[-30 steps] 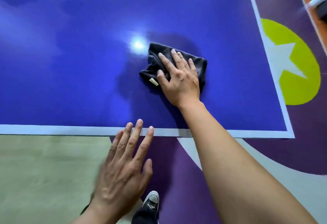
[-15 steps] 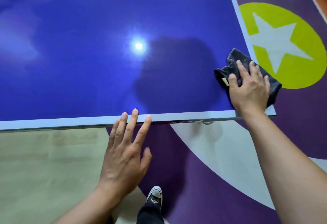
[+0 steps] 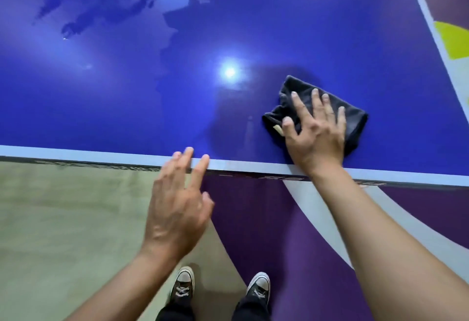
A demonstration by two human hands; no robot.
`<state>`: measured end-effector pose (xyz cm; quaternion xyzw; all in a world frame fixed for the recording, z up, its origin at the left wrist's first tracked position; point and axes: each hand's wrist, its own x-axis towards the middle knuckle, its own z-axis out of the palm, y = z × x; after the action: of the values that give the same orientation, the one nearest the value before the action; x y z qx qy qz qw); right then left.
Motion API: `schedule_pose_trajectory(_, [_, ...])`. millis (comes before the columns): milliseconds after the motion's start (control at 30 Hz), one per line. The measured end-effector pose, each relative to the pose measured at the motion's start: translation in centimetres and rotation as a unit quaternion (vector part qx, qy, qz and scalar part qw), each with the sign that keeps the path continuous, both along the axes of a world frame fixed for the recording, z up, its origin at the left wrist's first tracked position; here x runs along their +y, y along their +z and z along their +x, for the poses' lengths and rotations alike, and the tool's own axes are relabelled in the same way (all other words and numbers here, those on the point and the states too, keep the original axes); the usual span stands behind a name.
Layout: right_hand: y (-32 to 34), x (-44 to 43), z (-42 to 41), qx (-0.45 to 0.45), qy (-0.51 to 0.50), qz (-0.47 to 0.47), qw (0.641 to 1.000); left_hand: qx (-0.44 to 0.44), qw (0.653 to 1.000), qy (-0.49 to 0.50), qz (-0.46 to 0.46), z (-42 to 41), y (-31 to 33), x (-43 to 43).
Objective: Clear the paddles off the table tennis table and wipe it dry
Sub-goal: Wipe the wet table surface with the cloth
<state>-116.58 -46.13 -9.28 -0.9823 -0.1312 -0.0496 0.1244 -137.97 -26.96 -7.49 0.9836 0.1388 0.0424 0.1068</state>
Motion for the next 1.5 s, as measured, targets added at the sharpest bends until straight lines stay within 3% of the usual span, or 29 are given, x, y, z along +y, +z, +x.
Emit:
schedule_pose_trajectory(167, [0.3, 11.4, -3.6, 0.013, 0.067, 0.008, 0.998, 0.019, 0.998, 0.065, 0.003, -4.4, -0.6, 8.3])
schedule_pose_trajectory(367, [0.1, 21.2, -9.7, 0.018, 0.182, 0.036, 0.983, 0.034, 0.994, 0.108, -0.004, -5.5, -0.2, 11.9])
schedule_pose_trajectory(500, [0.2, 21.0, -9.7, 0.036, 0.189, 0.023, 0.981, 0.051, 0.993, 0.108, -0.002, -5.6, 0.3, 12.1])
schedule_pose_trajectory(800, [0.1, 24.8, -14.7, 0.021, 0.124, 0.040, 0.991, -0.016, 0.992, 0.120, -0.030, -3.2, 1.7, 15.5])
schedule_pose_trajectory(967, [0.2, 26.8, -11.6, 0.014, 0.165, 0.010, 0.986, -0.003, 0.995, 0.098, -0.028, -3.6, 2.2, 21.2])
schedule_pose_trajectory(1133, [0.3, 28.9, -7.6, 0.016, 0.094, -0.004, 0.995, 0.015, 0.999, 0.051, -0.004, -2.8, 1.8, 25.7])
schedule_pose_trajectory(1500, [1.0, 32.5, 3.5, 0.052, 0.096, -0.034, 0.993, -0.005, 0.999, 0.044, -0.022, 4.8, 0.6, 29.7])
